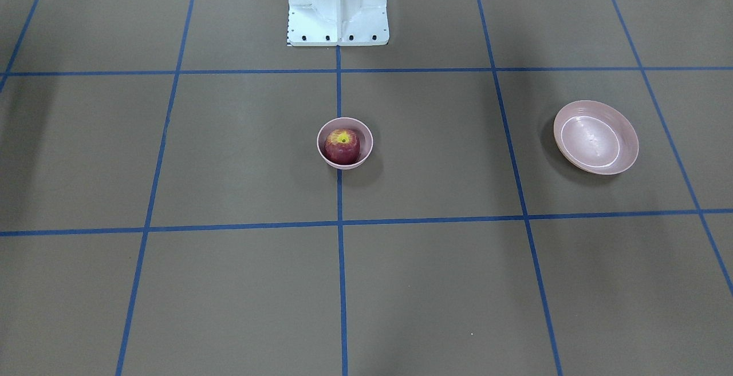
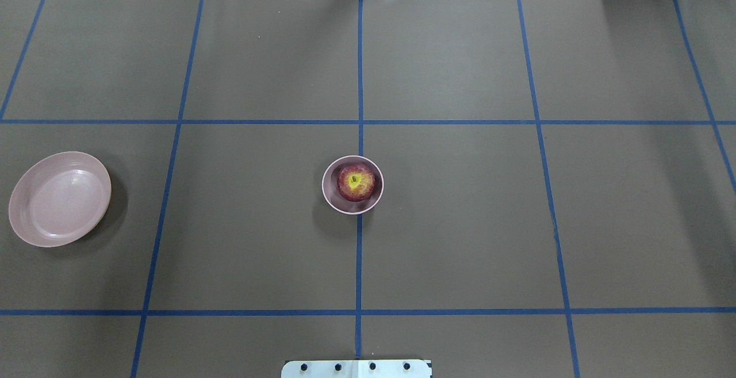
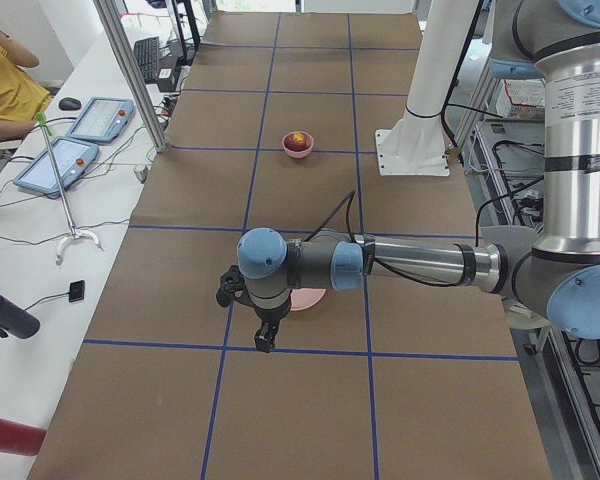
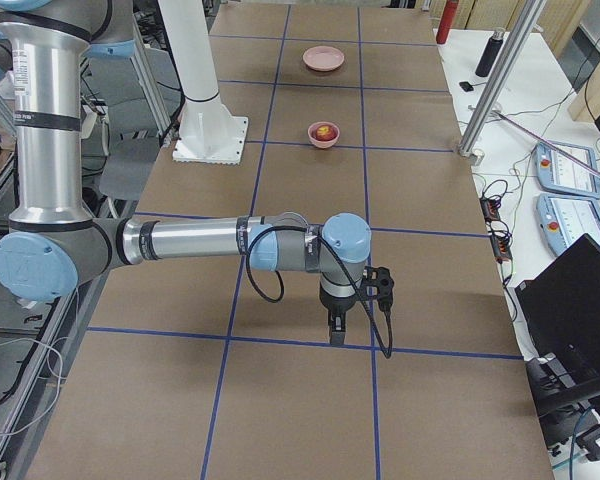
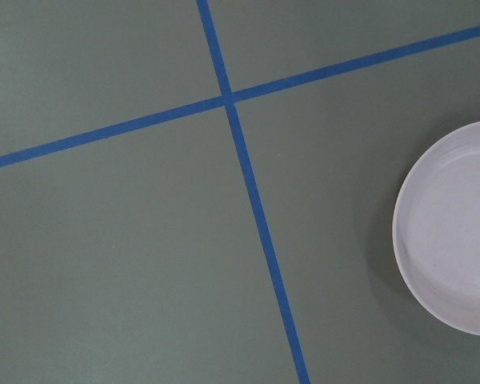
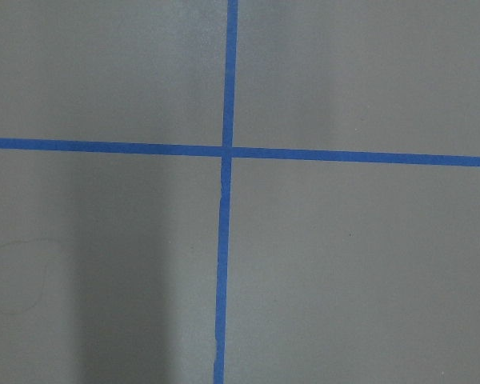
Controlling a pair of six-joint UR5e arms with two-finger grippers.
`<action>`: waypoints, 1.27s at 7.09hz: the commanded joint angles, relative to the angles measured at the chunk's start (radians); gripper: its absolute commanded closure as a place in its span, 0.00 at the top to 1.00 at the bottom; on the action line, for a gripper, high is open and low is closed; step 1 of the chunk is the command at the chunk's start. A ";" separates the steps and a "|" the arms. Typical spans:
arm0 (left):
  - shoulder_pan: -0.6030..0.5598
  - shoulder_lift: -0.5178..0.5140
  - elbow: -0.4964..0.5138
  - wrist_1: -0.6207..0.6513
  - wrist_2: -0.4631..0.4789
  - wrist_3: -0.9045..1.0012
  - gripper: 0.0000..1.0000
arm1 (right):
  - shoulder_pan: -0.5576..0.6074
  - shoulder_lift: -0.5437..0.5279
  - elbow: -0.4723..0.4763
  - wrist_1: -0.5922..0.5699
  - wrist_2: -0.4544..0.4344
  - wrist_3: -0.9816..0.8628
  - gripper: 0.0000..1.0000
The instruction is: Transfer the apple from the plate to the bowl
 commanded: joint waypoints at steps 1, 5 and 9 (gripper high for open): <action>-0.001 0.002 -0.008 0.000 0.000 0.002 0.98 | 0.000 -0.001 0.000 0.000 0.000 0.001 1.00; -0.001 0.002 -0.005 -0.002 0.000 -0.001 0.98 | -0.001 -0.001 -0.004 0.000 0.000 0.003 1.00; 0.000 0.001 -0.009 0.000 0.000 -0.005 0.98 | -0.001 -0.001 -0.004 0.000 0.000 0.003 1.00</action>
